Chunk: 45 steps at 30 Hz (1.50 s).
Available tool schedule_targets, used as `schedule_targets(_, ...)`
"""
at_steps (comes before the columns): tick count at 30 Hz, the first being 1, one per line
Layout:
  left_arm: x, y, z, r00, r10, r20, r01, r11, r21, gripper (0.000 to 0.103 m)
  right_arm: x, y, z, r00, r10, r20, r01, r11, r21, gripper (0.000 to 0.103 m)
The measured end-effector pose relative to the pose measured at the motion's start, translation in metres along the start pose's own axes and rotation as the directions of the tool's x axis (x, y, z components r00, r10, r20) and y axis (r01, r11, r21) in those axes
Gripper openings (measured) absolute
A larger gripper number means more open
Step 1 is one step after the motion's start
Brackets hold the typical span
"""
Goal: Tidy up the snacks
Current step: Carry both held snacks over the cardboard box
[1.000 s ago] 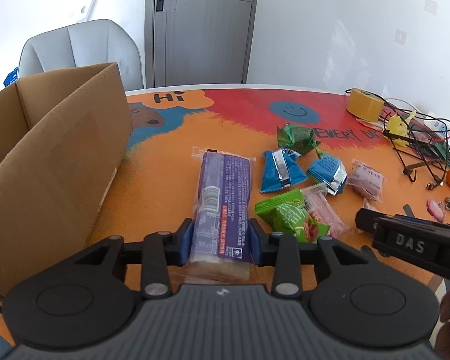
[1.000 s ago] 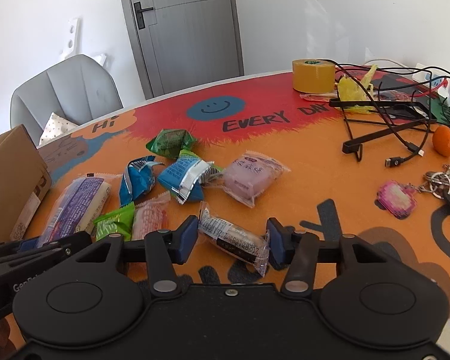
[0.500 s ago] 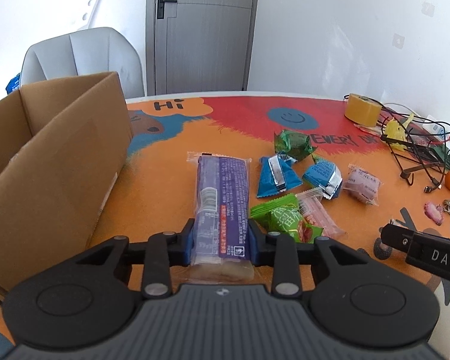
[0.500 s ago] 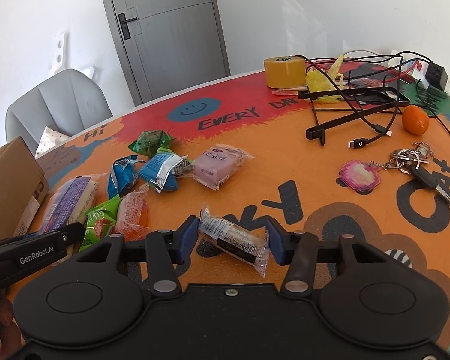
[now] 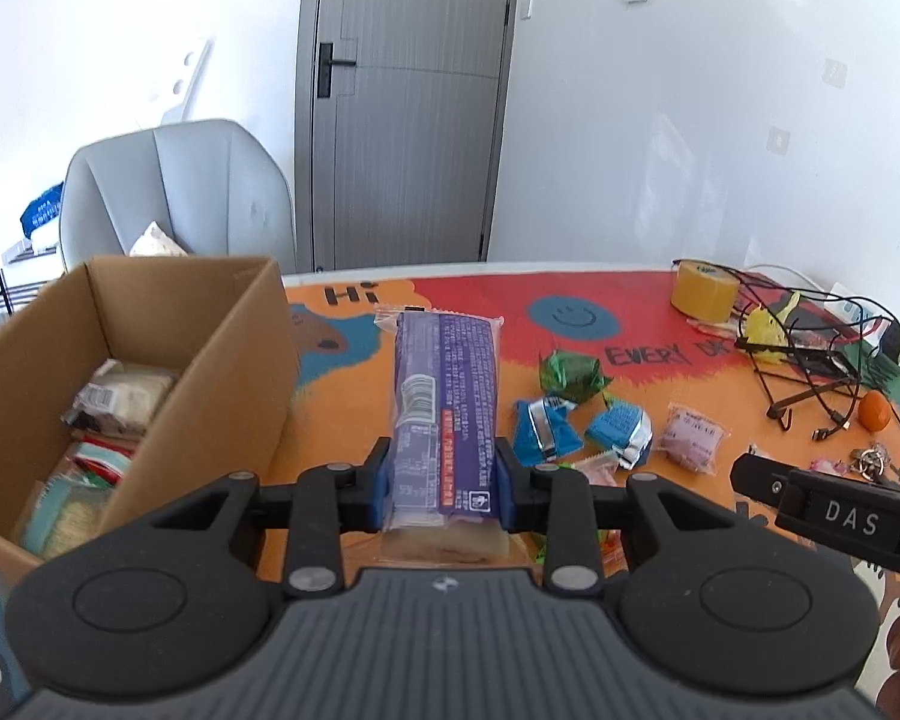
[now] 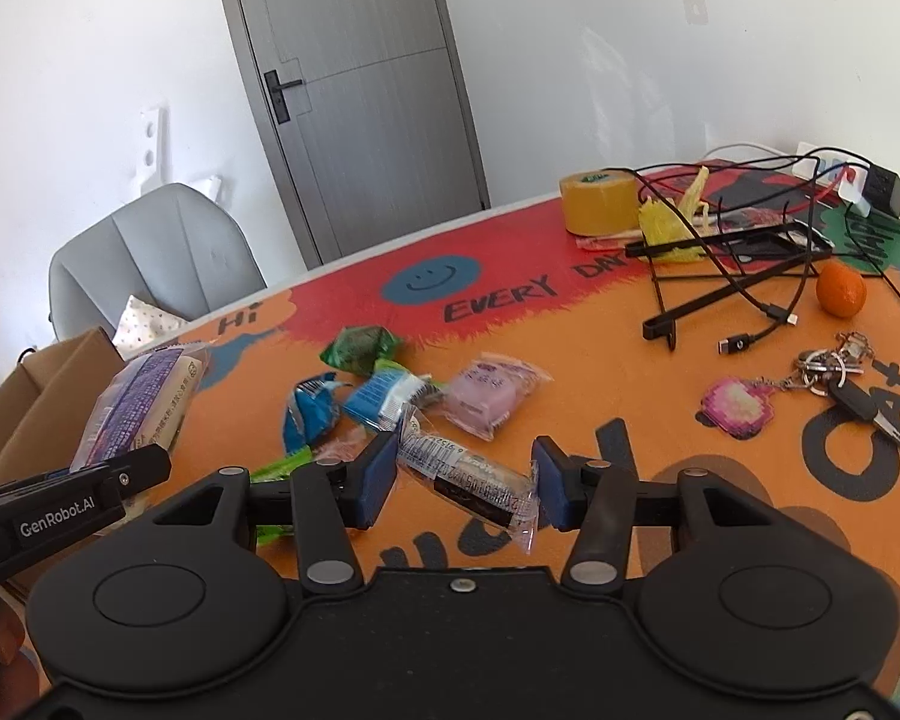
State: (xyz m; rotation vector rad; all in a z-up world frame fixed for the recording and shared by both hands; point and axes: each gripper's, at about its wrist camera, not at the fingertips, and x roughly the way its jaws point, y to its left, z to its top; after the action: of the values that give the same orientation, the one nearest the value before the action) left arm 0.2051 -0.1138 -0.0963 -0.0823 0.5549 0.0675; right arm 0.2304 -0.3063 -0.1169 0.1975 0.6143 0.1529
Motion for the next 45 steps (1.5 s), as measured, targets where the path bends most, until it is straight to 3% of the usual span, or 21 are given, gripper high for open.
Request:
schedule_targets(13, -0.028, 0.023, 0.020, 0.997, 0.023, 0.067, -0.021, 0.999, -0.031, 0.032, -0.009, 0.030, 0.015, 0.997, 0.067, 0.045, -0.065, 0.997, -0.037, 0.050)
schedule_targets(23, -0.044, 0.053, 0.036, 0.989, 0.094, 0.117, -0.089, 0.995, -0.046, 0.032, -0.007, 0.060, 0.022, 0.990, 0.129, 0.061, -0.124, 0.989, -0.074, 0.050)
schedule_targets(45, -0.053, 0.122, 0.037, 0.971, 0.222, 0.090, -0.209, 0.969, -0.135, 0.032, 0.005, 0.121, 0.021, 0.973, 0.227, 0.033, -0.221, 0.965, -0.140, 0.050)
